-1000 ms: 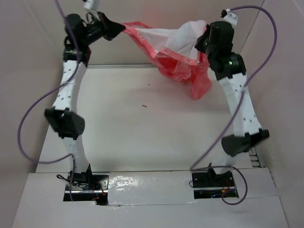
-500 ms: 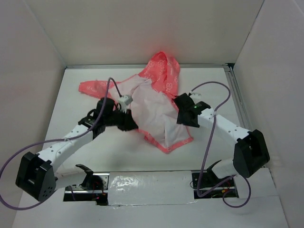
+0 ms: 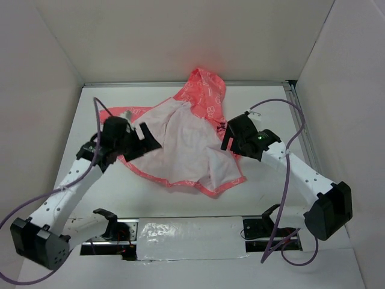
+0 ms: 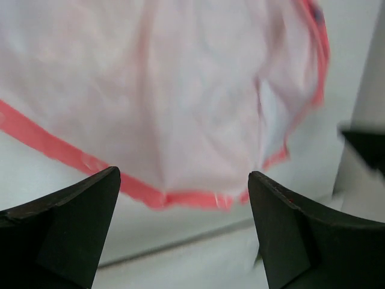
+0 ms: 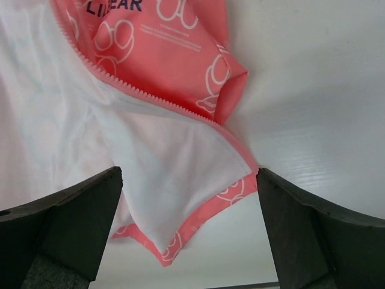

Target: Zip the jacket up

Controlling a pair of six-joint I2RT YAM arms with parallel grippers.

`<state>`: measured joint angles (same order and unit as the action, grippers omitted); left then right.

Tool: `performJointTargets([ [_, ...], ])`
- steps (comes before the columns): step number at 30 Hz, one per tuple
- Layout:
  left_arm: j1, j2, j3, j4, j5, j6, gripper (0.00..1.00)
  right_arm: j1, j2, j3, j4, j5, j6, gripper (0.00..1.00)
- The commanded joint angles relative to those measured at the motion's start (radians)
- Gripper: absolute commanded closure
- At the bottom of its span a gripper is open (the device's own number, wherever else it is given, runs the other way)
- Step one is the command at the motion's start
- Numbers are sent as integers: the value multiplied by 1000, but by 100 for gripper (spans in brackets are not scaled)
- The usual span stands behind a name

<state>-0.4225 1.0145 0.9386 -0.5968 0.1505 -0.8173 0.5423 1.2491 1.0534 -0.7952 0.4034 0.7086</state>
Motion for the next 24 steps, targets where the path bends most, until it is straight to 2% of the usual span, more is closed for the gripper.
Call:
performJointTargets([
  [1,219,135,103,-80,-128,-33,1,-27,3,16,108,-104,-70,0],
  [2,331,169,138,-90,-126,-60,1,-28,7,14,134,-141,-87,0],
  [4,417,264,138,-52,-99,-63,1,-31,21,14,152,-166,-103,0],
  [6,593,324,131,-26,36,-77,1,-39,35,17,162,-196,-107,0],
  [8,677,387,92,76,61,-74,1,-45,49,5,184,-221,-115,0],
  [11,740,496,120,146,80,-63,1,-56,64,-6,206,-248,-115,0],
  [15,751,663,190,143,-35,-74,1,-71,84,-10,231,-271,-123,0],
  [19,757,768,219,203,-34,-54,4,-87,107,5,235,-281,-121,0],
  [22,754,826,223,212,-42,-65,9,-96,116,14,226,-281,-124,0],
  [24,754,855,209,251,-26,-51,21,-100,110,16,226,-275,-123,0],
])
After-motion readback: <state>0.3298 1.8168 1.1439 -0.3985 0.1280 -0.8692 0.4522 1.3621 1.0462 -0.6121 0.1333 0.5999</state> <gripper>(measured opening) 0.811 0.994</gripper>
